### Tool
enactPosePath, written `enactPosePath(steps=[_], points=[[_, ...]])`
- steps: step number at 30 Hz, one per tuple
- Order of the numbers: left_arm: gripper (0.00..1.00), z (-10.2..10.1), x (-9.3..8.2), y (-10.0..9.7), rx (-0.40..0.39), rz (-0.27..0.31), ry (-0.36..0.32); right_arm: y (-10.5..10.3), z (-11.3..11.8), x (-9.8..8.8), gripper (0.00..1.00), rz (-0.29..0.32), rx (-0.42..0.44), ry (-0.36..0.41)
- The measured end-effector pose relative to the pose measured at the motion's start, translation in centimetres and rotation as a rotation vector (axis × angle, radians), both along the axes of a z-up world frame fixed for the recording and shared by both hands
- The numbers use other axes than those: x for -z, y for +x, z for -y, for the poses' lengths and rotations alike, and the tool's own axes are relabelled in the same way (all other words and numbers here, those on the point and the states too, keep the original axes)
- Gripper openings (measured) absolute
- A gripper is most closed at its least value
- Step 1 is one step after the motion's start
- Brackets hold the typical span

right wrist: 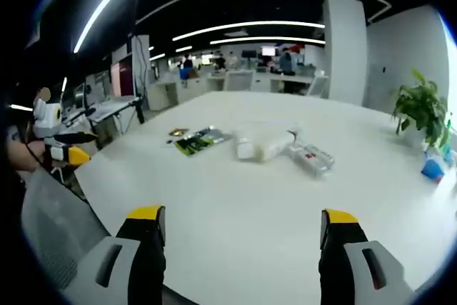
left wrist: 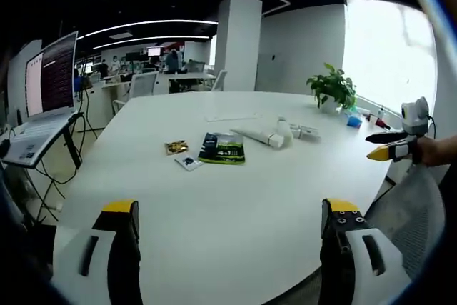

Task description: Arrange the skincare products in the storage area until every visible bottle or jar stands upright without overlapping.

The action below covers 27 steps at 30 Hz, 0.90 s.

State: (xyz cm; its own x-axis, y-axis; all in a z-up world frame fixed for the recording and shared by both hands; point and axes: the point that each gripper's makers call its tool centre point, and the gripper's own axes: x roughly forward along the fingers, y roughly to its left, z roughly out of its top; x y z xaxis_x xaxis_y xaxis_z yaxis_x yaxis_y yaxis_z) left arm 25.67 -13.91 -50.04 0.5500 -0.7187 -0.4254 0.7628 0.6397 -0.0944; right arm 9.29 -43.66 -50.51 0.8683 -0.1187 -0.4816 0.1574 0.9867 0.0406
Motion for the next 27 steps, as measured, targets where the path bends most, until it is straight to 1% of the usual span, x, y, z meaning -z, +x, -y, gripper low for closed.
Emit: enactPosePath(steps=[27], points=[[0.98,0.0,0.23,-0.05,0.005,-0.007,0.009,-0.13,-0.33,0.5,0.94,-0.033,-0.014,0.0]])
